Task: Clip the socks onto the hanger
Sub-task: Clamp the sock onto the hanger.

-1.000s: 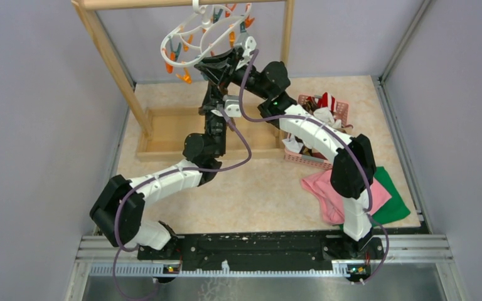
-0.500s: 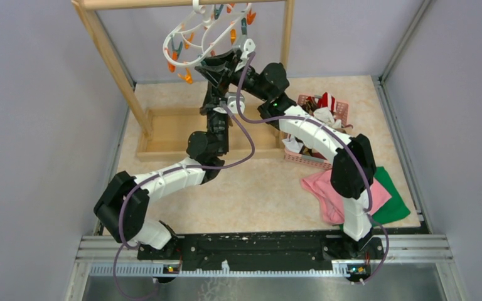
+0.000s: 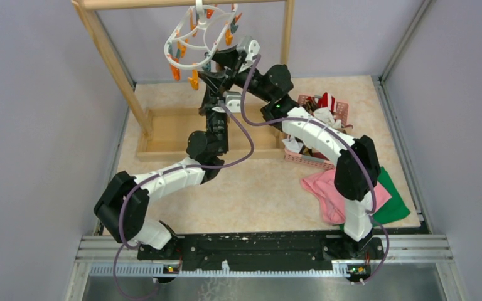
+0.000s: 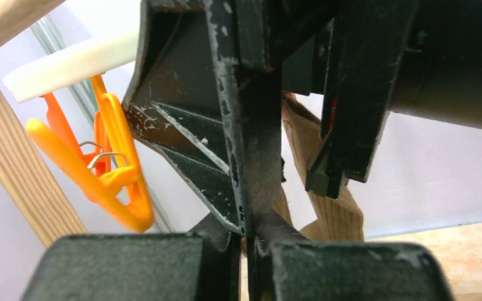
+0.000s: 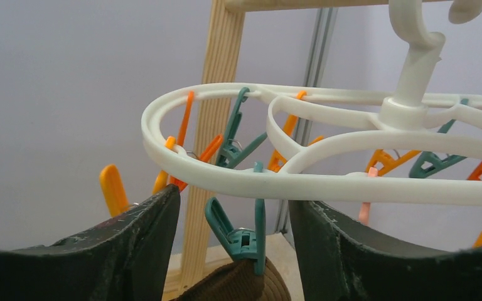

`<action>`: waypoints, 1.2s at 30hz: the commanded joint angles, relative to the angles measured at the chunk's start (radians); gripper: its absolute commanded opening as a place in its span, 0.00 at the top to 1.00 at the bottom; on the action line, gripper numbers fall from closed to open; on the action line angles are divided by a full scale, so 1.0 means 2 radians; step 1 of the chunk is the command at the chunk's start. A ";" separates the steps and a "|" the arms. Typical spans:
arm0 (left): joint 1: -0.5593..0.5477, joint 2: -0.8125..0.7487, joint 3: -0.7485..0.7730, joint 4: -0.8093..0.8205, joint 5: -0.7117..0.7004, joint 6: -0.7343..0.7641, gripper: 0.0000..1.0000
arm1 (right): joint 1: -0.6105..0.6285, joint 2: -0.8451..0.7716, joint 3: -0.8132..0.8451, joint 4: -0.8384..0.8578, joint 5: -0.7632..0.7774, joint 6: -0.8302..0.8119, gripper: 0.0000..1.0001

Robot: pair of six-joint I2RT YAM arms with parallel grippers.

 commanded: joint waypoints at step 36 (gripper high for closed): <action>0.004 -0.434 -0.283 -0.361 0.260 -0.486 0.01 | -0.024 -0.294 -0.370 -0.004 0.060 -0.081 0.04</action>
